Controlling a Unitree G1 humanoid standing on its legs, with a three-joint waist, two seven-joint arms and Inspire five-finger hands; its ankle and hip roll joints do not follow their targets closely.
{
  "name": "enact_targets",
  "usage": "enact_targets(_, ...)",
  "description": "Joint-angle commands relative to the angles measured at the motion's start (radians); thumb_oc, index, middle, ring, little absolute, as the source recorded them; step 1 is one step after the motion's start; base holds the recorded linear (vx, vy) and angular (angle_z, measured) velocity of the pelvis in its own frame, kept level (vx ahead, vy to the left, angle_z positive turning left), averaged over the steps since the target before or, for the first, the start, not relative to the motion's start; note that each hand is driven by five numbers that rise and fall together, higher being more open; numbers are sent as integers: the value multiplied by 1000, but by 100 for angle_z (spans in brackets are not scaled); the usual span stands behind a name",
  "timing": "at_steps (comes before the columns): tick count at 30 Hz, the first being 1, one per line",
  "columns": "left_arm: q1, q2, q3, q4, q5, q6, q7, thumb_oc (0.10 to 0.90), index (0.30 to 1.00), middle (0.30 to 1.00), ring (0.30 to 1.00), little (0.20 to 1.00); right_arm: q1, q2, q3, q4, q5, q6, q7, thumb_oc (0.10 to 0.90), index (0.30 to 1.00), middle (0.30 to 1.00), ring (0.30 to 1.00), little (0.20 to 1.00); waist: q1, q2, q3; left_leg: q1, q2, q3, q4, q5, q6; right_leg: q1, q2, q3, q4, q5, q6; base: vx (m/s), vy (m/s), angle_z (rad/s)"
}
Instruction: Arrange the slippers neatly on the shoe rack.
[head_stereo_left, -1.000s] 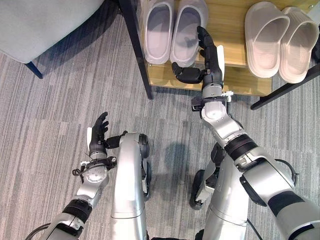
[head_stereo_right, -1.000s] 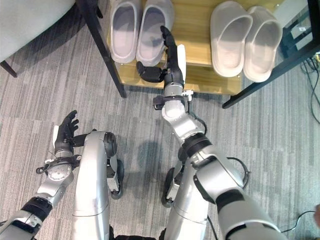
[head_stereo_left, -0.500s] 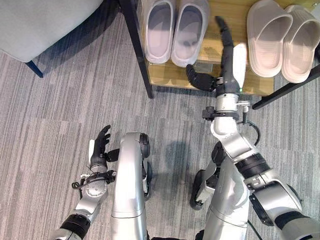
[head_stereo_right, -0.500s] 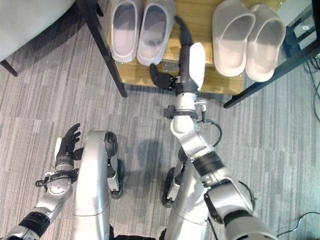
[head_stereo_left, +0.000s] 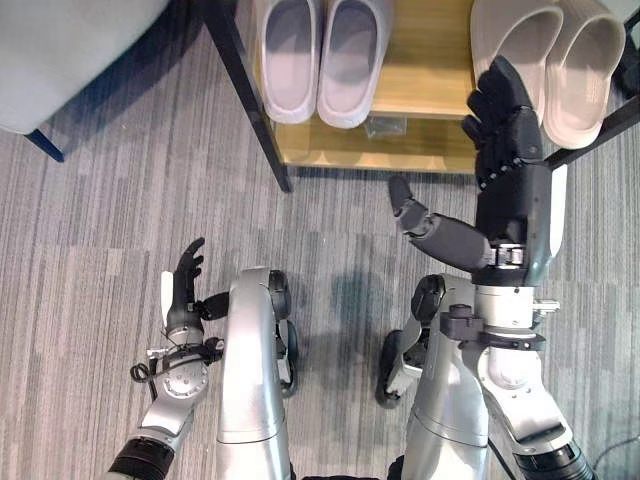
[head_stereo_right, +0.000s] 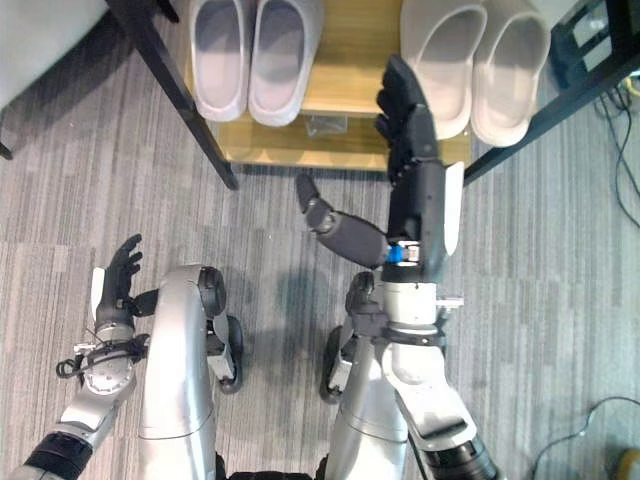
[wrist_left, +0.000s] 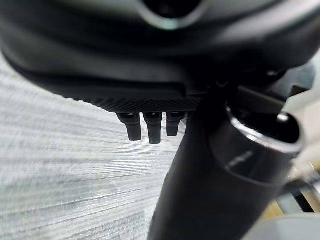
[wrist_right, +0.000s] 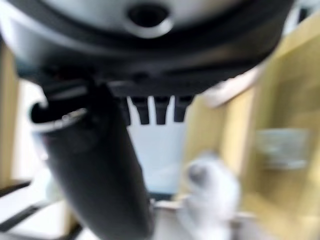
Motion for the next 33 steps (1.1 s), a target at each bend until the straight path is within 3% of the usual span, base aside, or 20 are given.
enact_targets(1, 70, 48, 4, -328, 181, -185, -32, 800, 900, 900, 900, 900, 37, -10, -99, -125, -118, -94, -25, 800, 900, 900, 900, 900, 12, -2, -193, -10, -22, -111, -190, 60, -4, 16, -8, -48, -233, 86, -14, -45, 18, 0)
enact_targets(2, 111, 35, -54, -310, 195, -231, -29, 800, 900, 900, 900, 900, 55, -8, -75, 29, -137, -92, -74, 800, 900, 900, 900, 900, 9, 6, -212, 64, 2, -117, -285, 81, -1, 83, -13, -68, -317, 116, -1, -55, 24, 3)
enact_targets(3, 111, 35, -53, -308, 196, -234, -28, 800, 900, 900, 900, 900, 52, -8, -72, 34, -139, -96, -77, 800, 900, 900, 900, 900, 8, 7, -209, 69, 2, -118, -293, 89, -1, 89, -13, -71, -326, 123, -2, -68, 36, 2)
enact_targets(6, -4, -44, -206, 25, 194, -241, -58, 800, 900, 900, 900, 900, 74, -30, -43, 264, -181, -70, -88, 800, 900, 900, 900, 900, -19, -18, -228, 222, 48, -98, -459, 128, -6, 237, 3, -80, -510, 175, 16, -90, -1, -26)
enact_targets(8, 13, 7, -193, -96, 116, -243, -143, 800, 900, 900, 900, 900, 117, -12, -80, 553, -159, -8, -108, 800, 900, 900, 900, 900, -33, -14, -234, 434, 68, -62, -660, 175, -15, 431, 7, -92, -707, 218, 35, -8, 8, -18)
enact_targets(9, 11, 2, -213, -71, 102, -255, -163, 800, 900, 900, 900, 900, 108, -7, -75, 619, -167, 1, -110, 800, 900, 900, 900, 900, -34, -18, -238, 493, 71, -51, -713, 187, -13, 484, 8, -98, -770, 233, 38, 158, -18, -9)
enact_targets(11, 15, -29, -259, 13, 111, -231, -216, 800, 900, 900, 900, 900, 86, 21, -60, 827, -162, 35, -90, 800, 900, 900, 900, 900, -38, -23, -274, 703, 60, -11, -904, 230, -21, 680, 27, -118, -957, 282, 61, 204, -6, -8)
enact_targets(12, 18, -41, -268, 45, 122, -218, -229, 800, 900, 900, 900, 900, 70, 38, -54, 914, -154, 46, -87, 800, 900, 900, 900, 900, -38, -25, -287, 784, 57, 7, -999, 283, -17, 758, 34, -135, -1052, 342, 66, 205, 2, 0)
enact_targets(13, 27, -54, -275, 68, 115, -203, -256, 800, 900, 900, 900, 900, 58, 53, -54, 979, -134, 54, -71, 800, 900, 900, 900, 900, -38, -24, -300, 869, 58, 15, -1072, 303, -12, 833, 43, -139, -1123, 362, 74, 119, 1, -2)
enact_targets(14, 27, -54, -274, 68, 115, -203, -256, 800, 900, 900, 900, 900, 57, 52, -54, 981, -134, 53, -71, 800, 900, 900, 900, 900, -37, -25, -293, 883, 58, 17, -1081, 306, -12, 846, 44, -139, -1131, 365, 74, 308, -8, -15)
enact_targets(15, 53, -88, -285, 125, 111, -180, -292, 800, 900, 900, 900, 900, 51, 77, -50, 1079, -113, 74, -52, 800, 900, 900, 900, 900, -35, -24, -321, 1013, 53, 34, -1201, 343, -12, 977, 50, -144, -1248, 412, 92, 195, -10, -16)
enact_targets(16, 53, -88, -285, 126, 112, -180, -291, 800, 900, 900, 900, 900, 50, 77, -49, 1080, -112, 73, -52, 800, 900, 900, 900, 900, -34, -25, -313, 1026, 53, 36, -1209, 346, -12, 989, 51, -145, -1255, 415, 93, 295, -20, -23)
enact_targets(22, 97, -146, -308, 252, 232, -128, -336, 800, 900, 900, 900, 900, 67, 119, 0, 1264, -137, 115, 20, 800, 900, 900, 900, 900, -40, -24, -416, 1381, 29, 120, -1636, 508, -50, 1315, 102, -151, -1667, 566, 138, 221, -36, -4)
enact_targets(26, 126, -190, -288, 303, 191, -102, -363, 800, 900, 900, 900, 900, 72, 137, 6, 1320, -127, 133, 41, 800, 900, 900, 900, 900, -39, -17, -453, 1496, 1, 143, -1820, 546, -50, 1410, 122, -152, -1824, 623, 155, 113, -28, -10)
enact_targets(29, 150, -186, -289, 254, 180, -101, -384, 800, 900, 900, 900, 900, 83, 147, 10, 1335, -118, 145, 57, 800, 900, 900, 900, 900, -36, -13, -489, 1571, -19, 147, -1953, 573, -43, 1488, 135, -151, -1951, 658, 162, 100, -32, 2)
enact_targets(30, 169, -184, -284, 225, 142, -95, -408, 800, 900, 900, 900, 900, 89, 148, 15, 1340, -124, 151, 63, 800, 900, 900, 900, 900, -36, -9, -496, 1590, -19, 149, -1984, 582, -40, 1508, 139, -152, -1978, 665, 162, 62, -18, 4)
enact_targets(31, 202, -175, -276, 135, 17, -82, -470, 800, 900, 900, 900, 900, 95, 150, 18, 1349, -122, 162, 73, 800, 900, 900, 900, 900, -34, 0, -506, 1611, -22, 146, -2021, 598, -40, 1531, 141, -152, -2010, 676, 161, 59, -19, 6)
enact_targets(33, 216, -150, -267, 54, -32, -72, -497, 800, 900, 900, 900, 900, 98, 153, 15, 1354, -112, 165, 79, 800, 900, 900, 900, 900, -34, 3, -508, 1622, -23, 143, -2040, 607, -41, 1543, 144, -152, -2028, 681, 160, 22, -19, 4)
